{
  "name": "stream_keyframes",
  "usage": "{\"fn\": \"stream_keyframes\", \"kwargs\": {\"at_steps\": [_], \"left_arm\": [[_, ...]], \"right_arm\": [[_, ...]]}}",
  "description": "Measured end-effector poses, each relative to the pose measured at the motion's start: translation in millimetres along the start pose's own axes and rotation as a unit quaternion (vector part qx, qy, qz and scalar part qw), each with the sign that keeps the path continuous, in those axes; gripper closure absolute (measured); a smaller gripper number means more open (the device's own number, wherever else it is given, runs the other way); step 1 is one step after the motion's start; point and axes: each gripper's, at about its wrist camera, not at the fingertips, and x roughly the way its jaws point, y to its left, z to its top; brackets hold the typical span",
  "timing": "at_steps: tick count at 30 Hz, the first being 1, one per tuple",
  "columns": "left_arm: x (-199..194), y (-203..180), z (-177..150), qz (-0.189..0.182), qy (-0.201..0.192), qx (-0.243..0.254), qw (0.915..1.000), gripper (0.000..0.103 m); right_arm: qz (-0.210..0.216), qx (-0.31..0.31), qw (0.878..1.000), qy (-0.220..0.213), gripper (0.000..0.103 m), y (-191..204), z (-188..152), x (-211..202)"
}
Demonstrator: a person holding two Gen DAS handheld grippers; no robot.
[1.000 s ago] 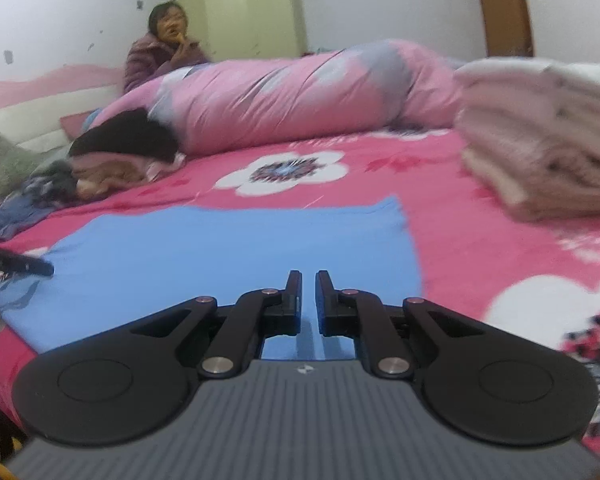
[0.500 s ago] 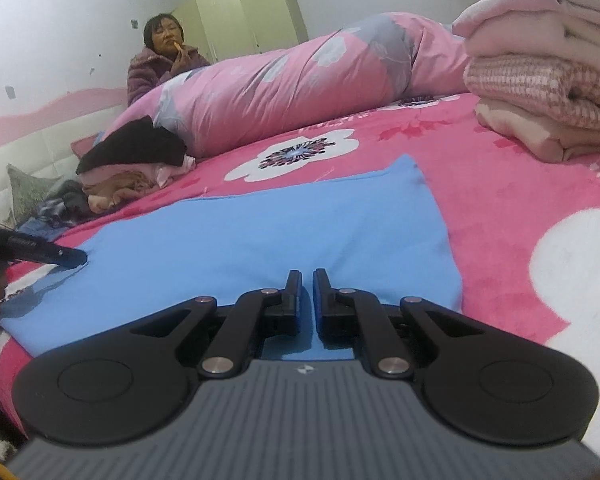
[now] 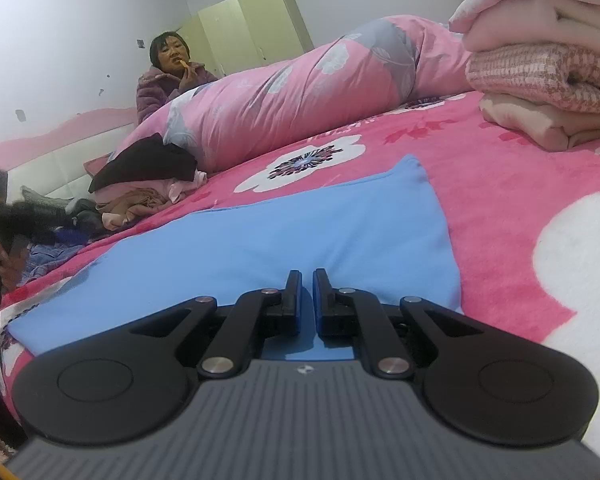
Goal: Fold clothes
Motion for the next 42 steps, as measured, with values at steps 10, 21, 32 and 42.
{"fn": "stream_keyframes", "kwargs": {"at_steps": [10,21,32,42], "left_arm": [[49,35,-8,-0.009,0.027,-0.115,0.9930,0.052],[30,33,-19,-0.024,0.021,-0.107,0.9937,0.030],[5,33,-28,-0.033,0.013,-0.109,0.9935,0.018],[-38,-6,-55,-0.057,0.020,-0.072,0.9956,0.010]], "right_arm": [[-0.023,-0.005,0.999,0.035,0.098,7,14,-5],[-0.023,-0.042,0.995,0.084,0.089,4,117,58],[-0.160,0.019,0.983,0.086,0.088,-62,139,65],[-0.075,-0.014,0.988,0.136,0.087,-37,53,-26]]}}
